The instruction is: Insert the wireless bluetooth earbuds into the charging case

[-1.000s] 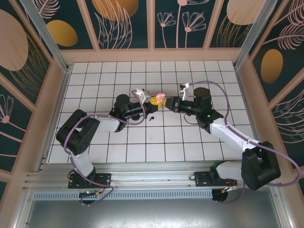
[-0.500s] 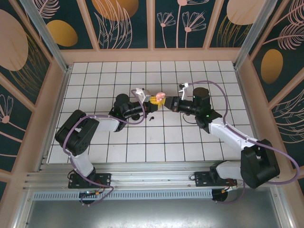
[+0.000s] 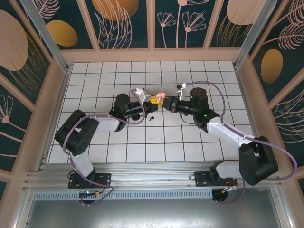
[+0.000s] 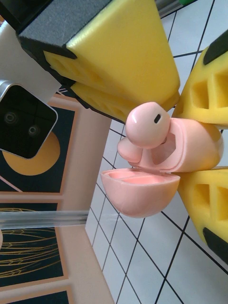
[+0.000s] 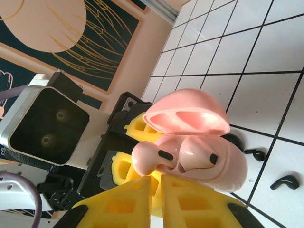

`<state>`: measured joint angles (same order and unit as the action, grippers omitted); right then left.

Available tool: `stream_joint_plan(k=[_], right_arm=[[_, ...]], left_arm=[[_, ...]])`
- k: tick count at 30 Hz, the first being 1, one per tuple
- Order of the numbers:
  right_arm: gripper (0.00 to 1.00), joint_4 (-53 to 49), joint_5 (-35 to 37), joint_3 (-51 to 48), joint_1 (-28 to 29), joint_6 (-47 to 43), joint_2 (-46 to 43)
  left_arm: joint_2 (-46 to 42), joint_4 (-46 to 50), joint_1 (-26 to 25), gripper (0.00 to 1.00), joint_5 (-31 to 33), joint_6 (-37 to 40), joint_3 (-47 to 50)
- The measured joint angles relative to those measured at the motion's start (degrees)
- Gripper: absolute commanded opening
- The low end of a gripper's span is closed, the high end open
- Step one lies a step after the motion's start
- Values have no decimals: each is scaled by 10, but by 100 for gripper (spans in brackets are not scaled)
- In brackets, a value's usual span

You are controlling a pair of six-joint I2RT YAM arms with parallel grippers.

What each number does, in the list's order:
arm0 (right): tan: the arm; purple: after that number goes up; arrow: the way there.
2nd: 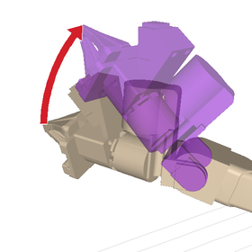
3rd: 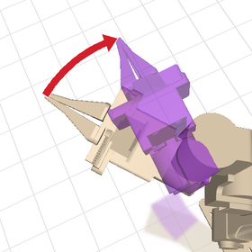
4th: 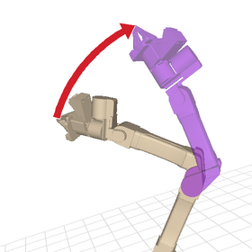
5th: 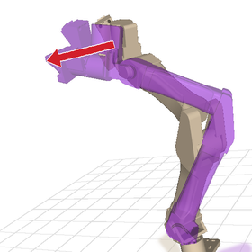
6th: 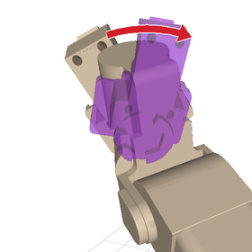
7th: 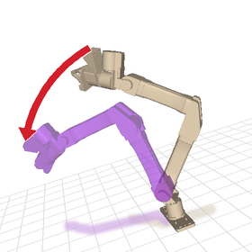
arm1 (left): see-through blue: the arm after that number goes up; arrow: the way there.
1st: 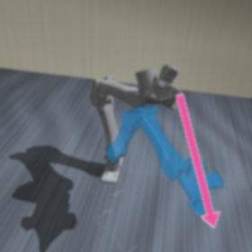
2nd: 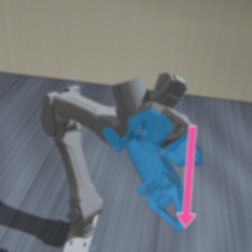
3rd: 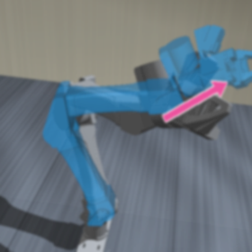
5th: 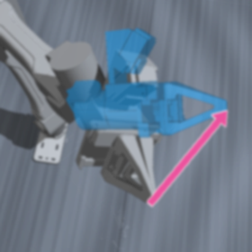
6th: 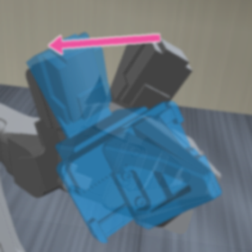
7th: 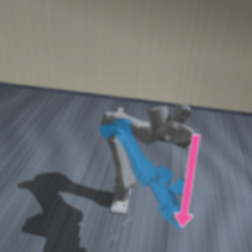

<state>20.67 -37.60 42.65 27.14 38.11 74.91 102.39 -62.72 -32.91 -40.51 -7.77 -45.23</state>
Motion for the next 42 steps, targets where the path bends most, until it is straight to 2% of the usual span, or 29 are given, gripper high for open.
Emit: stream_joint_plan(k=[9, 18, 28, 42], right_arm=[[19, -3, 2, 0, 2, 0, -5], [23, -55, 16, 9, 1, -20, -62], [16, -56, 15, 31, 3, -21, -37], [13, -45, 15, 34, 15, -17, -4]], left_arm=[[0, 5, 0, 4, 0, 5, -2], [0, 5, 0, 4, -2, 7, -2], [0, 5, 0, 4, -2, 7, -2], [0, 5, 0, 4, -2, 7, -2]])
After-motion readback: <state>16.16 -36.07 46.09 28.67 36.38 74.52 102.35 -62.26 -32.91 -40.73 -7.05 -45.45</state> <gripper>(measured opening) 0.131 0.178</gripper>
